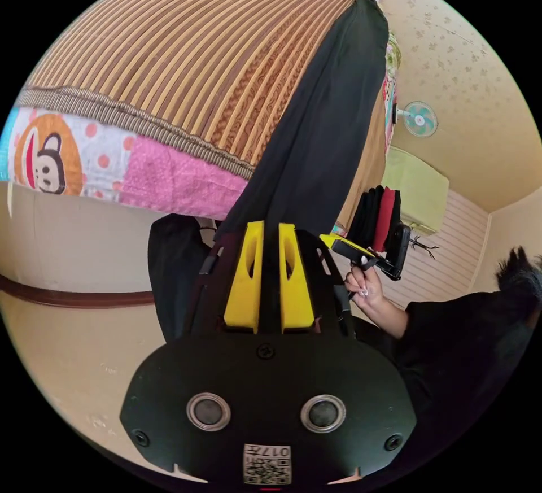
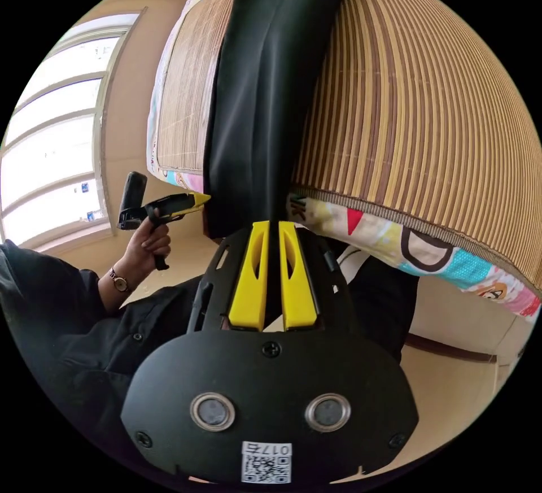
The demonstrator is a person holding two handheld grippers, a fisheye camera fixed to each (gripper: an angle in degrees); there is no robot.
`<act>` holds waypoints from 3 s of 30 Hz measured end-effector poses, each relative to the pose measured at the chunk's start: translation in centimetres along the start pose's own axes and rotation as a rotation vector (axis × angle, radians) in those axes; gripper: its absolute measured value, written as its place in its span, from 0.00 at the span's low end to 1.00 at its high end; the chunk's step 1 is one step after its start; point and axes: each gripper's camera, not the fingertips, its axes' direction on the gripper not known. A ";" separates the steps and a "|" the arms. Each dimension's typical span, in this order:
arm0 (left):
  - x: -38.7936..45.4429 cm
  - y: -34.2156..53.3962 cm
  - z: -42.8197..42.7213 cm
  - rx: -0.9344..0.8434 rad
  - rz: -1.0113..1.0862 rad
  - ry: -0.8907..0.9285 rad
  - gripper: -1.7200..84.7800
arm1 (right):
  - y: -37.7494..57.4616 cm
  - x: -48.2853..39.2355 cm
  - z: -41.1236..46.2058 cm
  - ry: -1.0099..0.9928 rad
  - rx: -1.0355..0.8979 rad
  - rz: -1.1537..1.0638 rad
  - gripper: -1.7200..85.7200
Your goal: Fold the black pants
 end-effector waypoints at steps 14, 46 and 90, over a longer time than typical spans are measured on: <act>5.1 -15.8 1.9 0.037 0.301 0.132 0.18 | -16.6 13.2 -6.8 -0.586 0.200 0.090 0.17; 35.3 -3.0 -3.6 0.145 0.866 0.353 0.08 | -13.8 -13.6 -36.3 -0.348 0.563 -0.573 0.02; -9.9 10.3 10.9 0.530 -0.169 0.410 0.08 | -35.7 -41.7 23.6 -0.381 -0.086 0.076 0.11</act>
